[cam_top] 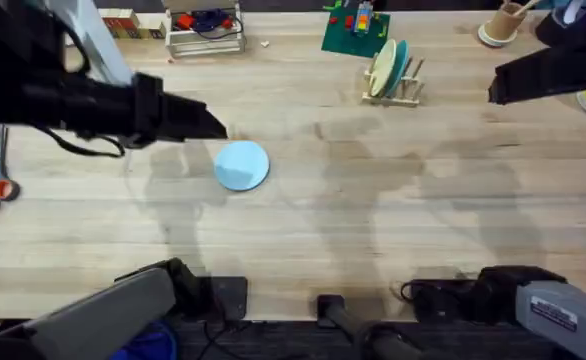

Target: Pick up the plates from the table one by one and place each into a slot on the dish rack.

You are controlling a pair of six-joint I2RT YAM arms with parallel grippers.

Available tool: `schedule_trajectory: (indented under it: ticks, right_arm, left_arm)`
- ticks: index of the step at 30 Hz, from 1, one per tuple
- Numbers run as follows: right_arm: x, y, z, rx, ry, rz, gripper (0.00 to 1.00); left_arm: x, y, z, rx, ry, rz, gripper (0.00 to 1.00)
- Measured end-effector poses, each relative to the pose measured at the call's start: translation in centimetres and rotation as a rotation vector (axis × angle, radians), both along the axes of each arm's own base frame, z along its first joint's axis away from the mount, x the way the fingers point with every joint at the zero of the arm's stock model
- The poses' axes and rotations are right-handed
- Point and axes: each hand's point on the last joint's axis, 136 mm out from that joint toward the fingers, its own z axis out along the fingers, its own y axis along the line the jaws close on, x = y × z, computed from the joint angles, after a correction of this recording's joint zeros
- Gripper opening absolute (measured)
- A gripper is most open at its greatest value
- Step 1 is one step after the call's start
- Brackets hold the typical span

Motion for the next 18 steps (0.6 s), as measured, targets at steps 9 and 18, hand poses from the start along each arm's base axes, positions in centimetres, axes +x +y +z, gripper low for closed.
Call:
schedule_trajectory:
  ticks: [9,18]
  right_arm:
    - [0.0,0.0,0.0,0.000,0.000,0.000,0.995]
    - [0.0,0.0,0.0,0.000,0.000,0.000,0.995]
  left_arm:
    - [-0.2,-0.4,-4.4,-0.053,0.034,0.007,0.042]
    - [0.9,-0.1,-7.5,-0.101,0.140,0.005,0.042]
